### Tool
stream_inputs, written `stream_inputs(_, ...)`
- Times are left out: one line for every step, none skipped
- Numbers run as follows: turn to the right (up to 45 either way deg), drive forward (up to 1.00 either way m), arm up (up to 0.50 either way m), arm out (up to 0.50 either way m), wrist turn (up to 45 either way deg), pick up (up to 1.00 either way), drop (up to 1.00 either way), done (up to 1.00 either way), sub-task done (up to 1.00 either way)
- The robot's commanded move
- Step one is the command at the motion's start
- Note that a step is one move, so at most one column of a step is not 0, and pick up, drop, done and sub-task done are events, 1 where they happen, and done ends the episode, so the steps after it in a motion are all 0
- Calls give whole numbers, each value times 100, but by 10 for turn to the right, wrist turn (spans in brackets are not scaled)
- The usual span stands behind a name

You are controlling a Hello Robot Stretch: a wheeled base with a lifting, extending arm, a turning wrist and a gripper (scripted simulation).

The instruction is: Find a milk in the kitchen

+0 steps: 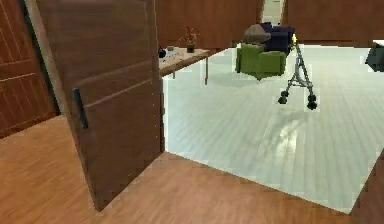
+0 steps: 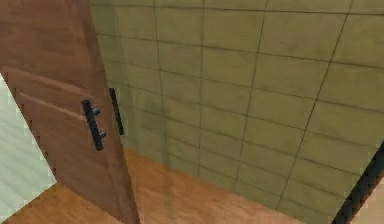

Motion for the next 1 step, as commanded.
stream_inputs(0, 45, 0, 0, 0, 0, 0, 0, 0)
